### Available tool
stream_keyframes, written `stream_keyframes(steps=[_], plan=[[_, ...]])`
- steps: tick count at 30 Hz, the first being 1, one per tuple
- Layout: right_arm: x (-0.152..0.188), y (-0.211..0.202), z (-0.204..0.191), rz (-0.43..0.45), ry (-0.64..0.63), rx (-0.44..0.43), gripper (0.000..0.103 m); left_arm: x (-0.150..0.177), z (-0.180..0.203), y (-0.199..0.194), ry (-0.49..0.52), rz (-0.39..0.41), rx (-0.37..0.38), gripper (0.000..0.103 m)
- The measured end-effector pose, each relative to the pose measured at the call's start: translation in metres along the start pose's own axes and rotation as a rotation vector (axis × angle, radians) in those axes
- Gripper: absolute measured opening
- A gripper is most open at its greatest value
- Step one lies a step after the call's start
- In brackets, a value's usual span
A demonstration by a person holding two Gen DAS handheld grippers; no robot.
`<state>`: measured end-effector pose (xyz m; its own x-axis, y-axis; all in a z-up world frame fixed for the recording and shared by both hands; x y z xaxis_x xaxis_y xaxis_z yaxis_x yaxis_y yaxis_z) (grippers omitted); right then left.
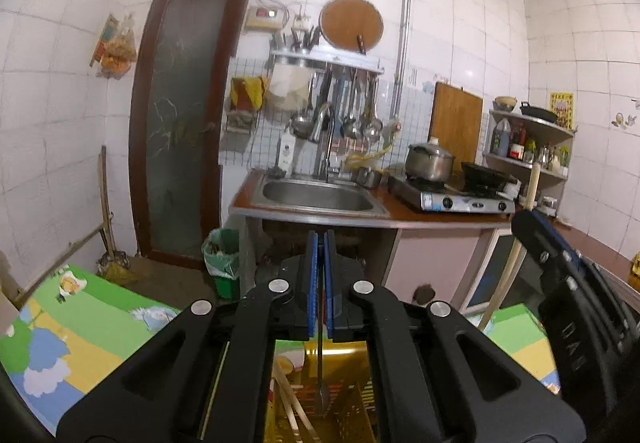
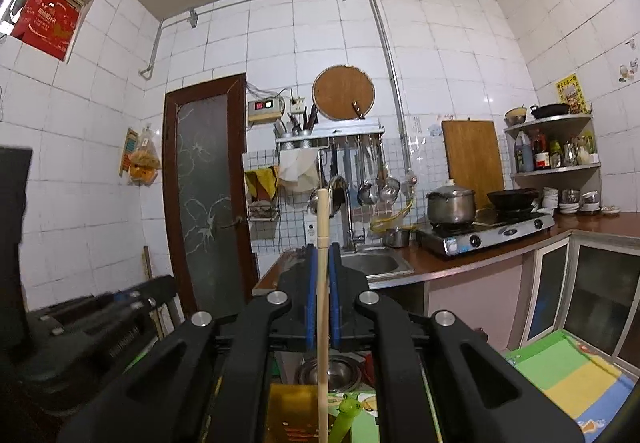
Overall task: Organize utensils
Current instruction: 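Lift the spoon and chopstick and carry both over the yellow holder, then open both tools to drop the spoon and chopstick into the holder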
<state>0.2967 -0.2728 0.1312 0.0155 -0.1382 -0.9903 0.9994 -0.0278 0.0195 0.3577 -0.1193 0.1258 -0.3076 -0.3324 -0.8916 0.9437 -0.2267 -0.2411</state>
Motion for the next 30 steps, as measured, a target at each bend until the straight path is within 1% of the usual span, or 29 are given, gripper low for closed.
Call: stream_keyframes(steps=[5, 9, 11, 12, 13, 14, 15, 16, 17, 18, 19, 20, 22, 25, 27, 30], plan=[[0.014, 0.007, -0.002, -0.033, -0.009, -0.007, 0.006, 0.018, -0.011, 0.012, -0.002, -0.036, -0.010, 0.001], [0.023, 0.011, -0.001, -0.070, -0.016, -0.013, 0.006, 0.025, -0.017, 0.017, 0.003, -0.060, -0.030, 0.002], [0.025, 0.011, -0.001, -0.097, -0.025, -0.011, 0.009, 0.025, -0.019, 0.015, 0.003, -0.082, -0.043, 0.002], [0.025, 0.012, -0.001, -0.118, -0.034, -0.009, 0.014, 0.024, -0.020, 0.012, -0.001, -0.092, -0.045, 0.002], [0.026, 0.012, 0.001, -0.132, -0.038, -0.005, 0.042, 0.022, -0.021, 0.007, -0.003, -0.103, -0.049, 0.007], [0.026, 0.009, 0.003, -0.145, -0.037, 0.004, 0.068, 0.021, -0.022, 0.004, -0.001, -0.114, -0.053, 0.023], [0.026, 0.004, 0.007, -0.142, -0.027, 0.011, 0.069, 0.019, -0.022, -0.002, 0.006, -0.126, -0.059, 0.035], [0.025, 0.000, 0.009, -0.140, -0.022, 0.014, 0.069, 0.017, -0.024, -0.012, 0.020, -0.126, -0.070, 0.056], [0.024, -0.007, 0.011, -0.150, -0.025, 0.020, 0.069, 0.016, -0.025, -0.020, 0.029, -0.113, -0.077, 0.068], [0.023, -0.014, 0.015, -0.165, -0.030, 0.023, 0.069, 0.015, -0.028, -0.032, 0.041, -0.093, -0.088, 0.072], [0.023, -0.021, 0.017, -0.175, -0.033, 0.022, 0.071, 0.015, -0.030, -0.040, 0.050, -0.087, -0.096, 0.079], [0.023, -0.026, 0.020, -0.182, -0.035, 0.020, 0.077, 0.014, -0.034, -0.050, 0.056, -0.089, -0.107, 0.084], [0.022, -0.041, 0.024, -0.198, -0.039, 0.019, 0.081, 0.013, -0.044, -0.066, 0.045, -0.103, -0.116, 0.090], [0.023, -0.065, 0.029, -0.232, -0.042, 0.019, 0.087, 0.018, -0.061, -0.095, 0.034, -0.121, -0.137, 0.096], [0.026, -0.082, 0.031, -0.259, -0.042, 0.023, 0.089, 0.024, -0.070, -0.108, 0.036, -0.124, -0.150, 0.097], [0.033, -0.102, 0.031, -0.309, -0.041, 0.008, 0.090, 0.042, -0.086, -0.128, 0.059, -0.148, -0.180, 0.097]])
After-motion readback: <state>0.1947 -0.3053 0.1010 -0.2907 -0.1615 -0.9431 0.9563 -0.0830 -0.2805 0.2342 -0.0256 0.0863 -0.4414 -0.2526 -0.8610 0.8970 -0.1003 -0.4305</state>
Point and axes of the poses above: each gripper's, at about its wrist camera, not at the fingertips, and y roughly the way its jaws point, z to its right, x to its underside, the point moved 1 cm from there along y, roughly the way its jaws point, and after that the axes turned 15 degrees about -y, right-handed, at the moved point
